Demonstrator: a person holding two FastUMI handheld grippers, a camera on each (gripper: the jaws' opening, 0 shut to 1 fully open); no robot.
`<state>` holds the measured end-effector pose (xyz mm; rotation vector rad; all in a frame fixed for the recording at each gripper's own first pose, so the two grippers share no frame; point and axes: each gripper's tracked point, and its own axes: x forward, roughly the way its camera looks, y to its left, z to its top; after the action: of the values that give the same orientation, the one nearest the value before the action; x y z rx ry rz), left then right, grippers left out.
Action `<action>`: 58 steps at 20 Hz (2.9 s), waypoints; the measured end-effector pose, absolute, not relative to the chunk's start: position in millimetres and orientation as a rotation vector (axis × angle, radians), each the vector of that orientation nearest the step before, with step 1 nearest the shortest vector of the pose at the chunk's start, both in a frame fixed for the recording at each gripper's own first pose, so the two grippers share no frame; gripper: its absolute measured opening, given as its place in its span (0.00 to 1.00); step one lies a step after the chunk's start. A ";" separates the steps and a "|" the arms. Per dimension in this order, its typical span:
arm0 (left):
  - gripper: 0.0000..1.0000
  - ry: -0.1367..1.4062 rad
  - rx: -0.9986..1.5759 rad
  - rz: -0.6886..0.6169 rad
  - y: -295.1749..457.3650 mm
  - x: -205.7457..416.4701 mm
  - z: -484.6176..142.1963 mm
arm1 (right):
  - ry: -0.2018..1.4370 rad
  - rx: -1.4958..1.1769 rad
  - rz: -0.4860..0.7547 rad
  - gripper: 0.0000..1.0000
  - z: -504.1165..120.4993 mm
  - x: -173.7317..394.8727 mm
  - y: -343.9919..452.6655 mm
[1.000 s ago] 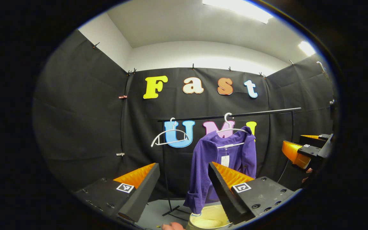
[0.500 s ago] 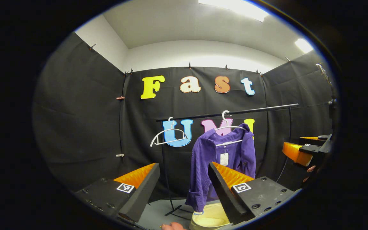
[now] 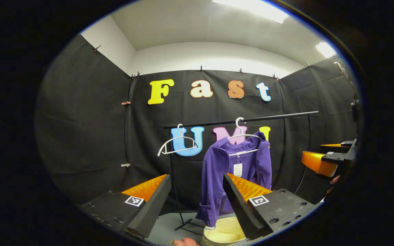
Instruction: Grasp the clothes on the hanger with both hands and then place them into the laundry hamper below.
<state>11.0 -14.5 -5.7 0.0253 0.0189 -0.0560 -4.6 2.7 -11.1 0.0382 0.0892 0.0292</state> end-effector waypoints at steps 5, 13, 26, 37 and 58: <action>0.96 0.029 0.022 -0.115 -53.0 57.5 -14.0 | 0.074 0.040 0.031 0.98 -13.6 39.7 -6.9; 0.96 0.030 -0.019 -0.080 -109.3 185.2 -28.5 | -0.006 0.067 0.020 0.99 -34.2 182.2 -29.4; 0.94 0.032 0.036 0.118 -116.6 333.6 -78.6 | 0.009 0.051 0.070 0.99 -109.8 326.9 -10.8; 0.05 0.075 0.010 0.101 -89.7 353.0 -87.5 | 0.006 0.000 0.032 0.09 -120.2 345.8 -42.0; 0.05 0.103 0.056 0.069 -86.8 330.0 -68.3 | -0.029 -0.256 -0.224 0.04 -113.5 379.2 -132.1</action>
<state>330.0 -86.8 -68.3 0.0562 0.1031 0.0688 379.2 -132.1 -113.5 -0.2557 -0.0289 -0.2236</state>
